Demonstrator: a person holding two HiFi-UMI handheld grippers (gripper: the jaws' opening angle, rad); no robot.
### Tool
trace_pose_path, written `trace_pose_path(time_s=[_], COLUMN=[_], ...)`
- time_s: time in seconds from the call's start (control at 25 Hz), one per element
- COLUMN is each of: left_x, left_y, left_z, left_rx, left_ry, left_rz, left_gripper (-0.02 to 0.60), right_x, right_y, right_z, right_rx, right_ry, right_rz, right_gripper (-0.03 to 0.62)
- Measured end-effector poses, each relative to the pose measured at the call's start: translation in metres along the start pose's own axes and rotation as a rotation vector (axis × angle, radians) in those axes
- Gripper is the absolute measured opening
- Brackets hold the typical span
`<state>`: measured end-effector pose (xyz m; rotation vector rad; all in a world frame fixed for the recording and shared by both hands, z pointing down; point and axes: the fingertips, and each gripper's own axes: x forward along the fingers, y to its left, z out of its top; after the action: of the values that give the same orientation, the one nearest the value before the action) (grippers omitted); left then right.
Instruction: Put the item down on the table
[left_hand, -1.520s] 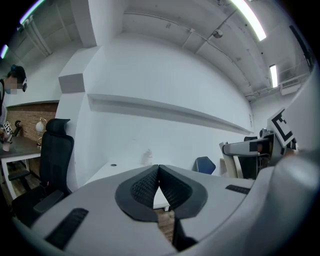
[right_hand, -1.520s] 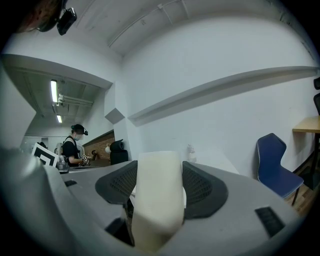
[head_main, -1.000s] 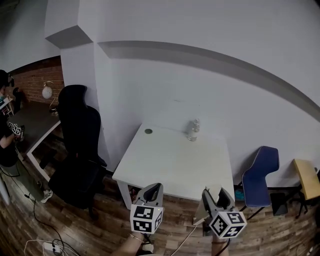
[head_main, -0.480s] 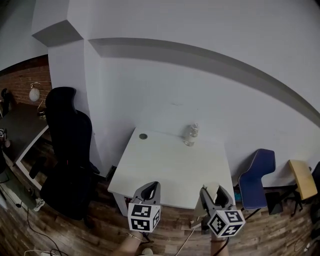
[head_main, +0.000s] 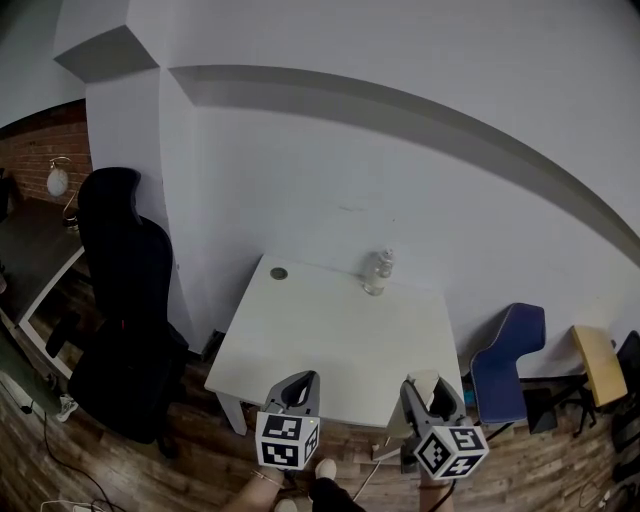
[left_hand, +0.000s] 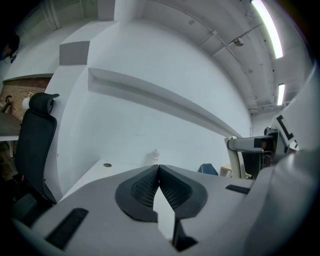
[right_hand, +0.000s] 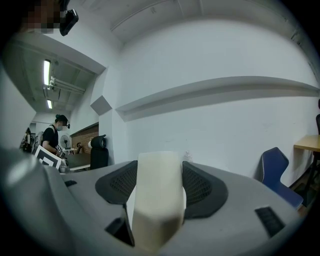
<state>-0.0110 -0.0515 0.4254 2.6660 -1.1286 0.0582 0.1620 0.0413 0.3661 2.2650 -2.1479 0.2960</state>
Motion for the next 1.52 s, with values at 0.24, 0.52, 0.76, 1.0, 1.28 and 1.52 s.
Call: trace_pose_path(time_s=[0.24, 0.52, 0.76, 1.0, 1.28, 1.52], left_x=[0.021, 0.055, 0.093, 0.135, 0.174, 0.192], left_y=[0.004, 0.01, 0.024, 0.031, 0.035, 0.042], left_z=[0.002, 0.012, 0.016, 0.031, 0.029, 0.029], left_rx=[0.028, 0.07, 0.078, 0.088, 0.085, 0.087], left_ry=[0.011, 0.021, 0.034, 0.036, 0.065, 0.088], left_rz=[0.009, 0.018, 0.038, 0.058, 0.083, 0.124], left_gripper=[0.017, 0.017, 0.017, 0.017, 0.017, 0.017], right_x=[0.023, 0.065, 0.107, 0.146, 0.183, 0.206], right_y=[-0.013, -0.026, -0.039, -0.059, -0.086, -0.096], right_z=[-0.002, 0.005, 0.008, 0.012, 0.015, 0.009], right_rx=[0.024, 0.045, 0.045, 0.051, 0.069, 0.085], right_ry=[-0.005, -0.014, -0.009, 0.005, 0.02, 0.048], right_rz=[0.011, 0.043, 0.074, 0.096, 0.114, 0.152], right_gripper=[0.298, 0.298, 0.298, 0.298, 0.298, 0.296])
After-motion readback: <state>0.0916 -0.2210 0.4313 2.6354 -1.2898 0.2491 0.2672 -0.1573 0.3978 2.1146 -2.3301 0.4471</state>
